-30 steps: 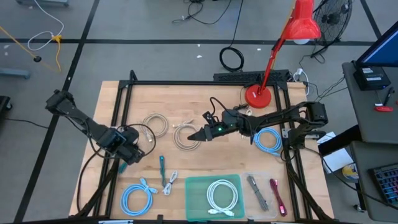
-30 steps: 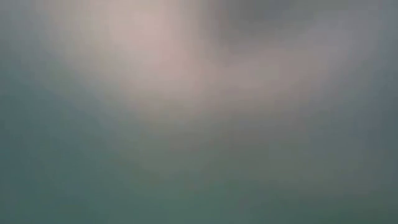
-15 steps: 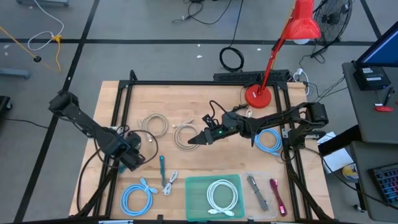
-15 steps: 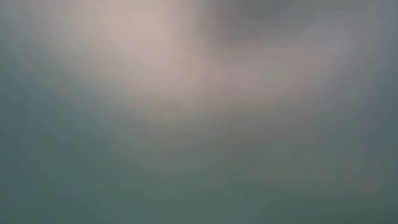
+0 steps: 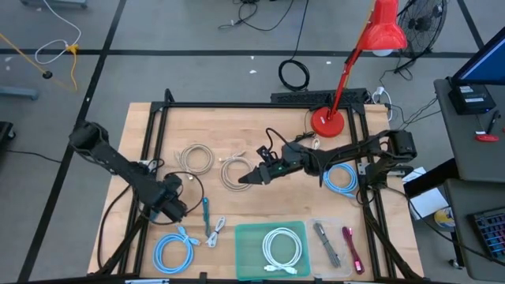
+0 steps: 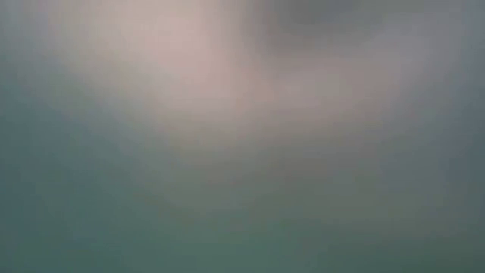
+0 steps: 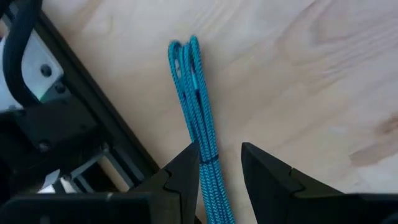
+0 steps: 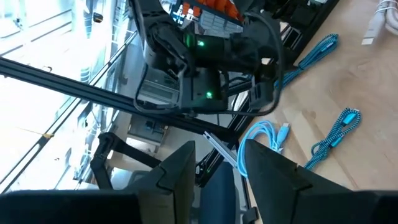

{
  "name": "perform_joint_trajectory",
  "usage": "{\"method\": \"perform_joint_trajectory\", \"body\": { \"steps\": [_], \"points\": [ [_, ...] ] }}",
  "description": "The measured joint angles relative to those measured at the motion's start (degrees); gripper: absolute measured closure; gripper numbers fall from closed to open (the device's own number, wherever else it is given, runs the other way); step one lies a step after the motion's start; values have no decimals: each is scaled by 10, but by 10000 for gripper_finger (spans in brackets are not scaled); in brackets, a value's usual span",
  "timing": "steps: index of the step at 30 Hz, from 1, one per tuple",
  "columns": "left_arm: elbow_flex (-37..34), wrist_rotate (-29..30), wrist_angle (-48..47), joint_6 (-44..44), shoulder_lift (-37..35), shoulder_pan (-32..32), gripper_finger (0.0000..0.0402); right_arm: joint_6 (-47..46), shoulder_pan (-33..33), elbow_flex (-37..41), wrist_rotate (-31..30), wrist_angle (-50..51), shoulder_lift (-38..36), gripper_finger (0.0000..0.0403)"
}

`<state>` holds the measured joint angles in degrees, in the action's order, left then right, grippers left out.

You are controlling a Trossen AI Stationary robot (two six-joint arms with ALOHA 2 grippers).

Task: Pick & Place USB Port
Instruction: Put the left blue charger cable into the white transparent bin

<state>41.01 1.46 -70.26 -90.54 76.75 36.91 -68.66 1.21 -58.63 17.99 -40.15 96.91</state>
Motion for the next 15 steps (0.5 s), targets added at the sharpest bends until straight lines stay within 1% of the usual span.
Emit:
{"method": "perform_joint_trajectory", "body": {
  "steps": [6,11,14,15],
  "points": [
    [0,-5,0,5,63,0,277,1,5,0,0,-5,0,273],
    [0,-24,11,20,109,-3,277,1,8,0,-1,-28,0,273],
    [-1,-41,41,36,126,-8,277,-2,9,0,-1,-38,0,273],
    [-11,-54,80,41,127,-12,277,-3,9,0,-1,-43,0,273]
  ]
}}
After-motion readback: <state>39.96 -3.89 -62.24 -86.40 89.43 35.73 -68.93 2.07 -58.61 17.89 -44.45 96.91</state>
